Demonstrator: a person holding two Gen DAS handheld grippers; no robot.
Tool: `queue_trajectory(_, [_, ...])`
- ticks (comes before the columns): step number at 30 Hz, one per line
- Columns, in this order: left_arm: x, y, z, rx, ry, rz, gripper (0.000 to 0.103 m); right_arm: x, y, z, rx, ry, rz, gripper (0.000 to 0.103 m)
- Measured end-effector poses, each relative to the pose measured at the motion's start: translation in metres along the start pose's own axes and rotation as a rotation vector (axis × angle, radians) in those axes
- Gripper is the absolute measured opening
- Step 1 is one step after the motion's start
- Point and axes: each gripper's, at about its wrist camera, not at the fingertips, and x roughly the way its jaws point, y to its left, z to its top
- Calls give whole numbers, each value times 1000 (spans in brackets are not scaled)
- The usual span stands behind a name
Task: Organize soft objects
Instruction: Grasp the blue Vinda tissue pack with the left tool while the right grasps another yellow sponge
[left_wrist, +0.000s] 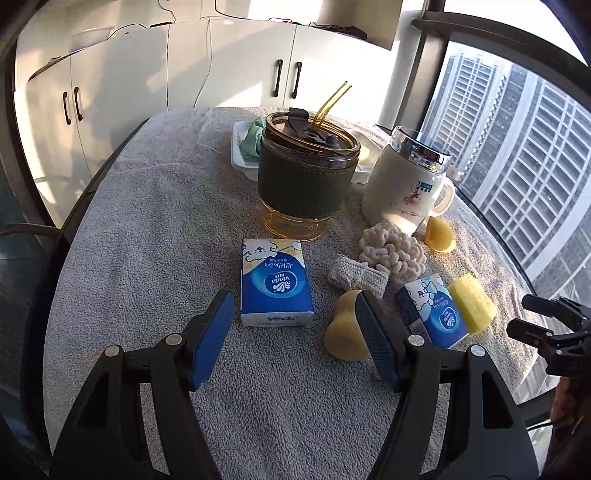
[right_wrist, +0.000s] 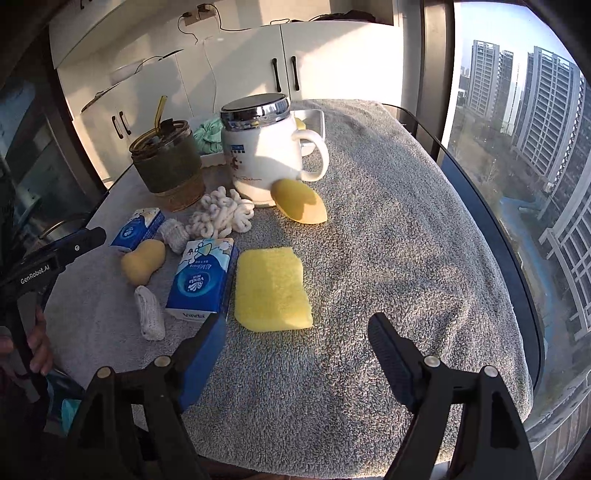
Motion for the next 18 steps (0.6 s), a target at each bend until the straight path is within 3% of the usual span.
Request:
queue_trajectory(6, [19, -12, 4, 52, 28, 155, 67, 17, 12, 2, -12, 21, 4, 81])
queue_trajectory(18, [65, -2, 14, 8, 118, 199, 67, 62, 7, 6, 16, 84, -40, 82])
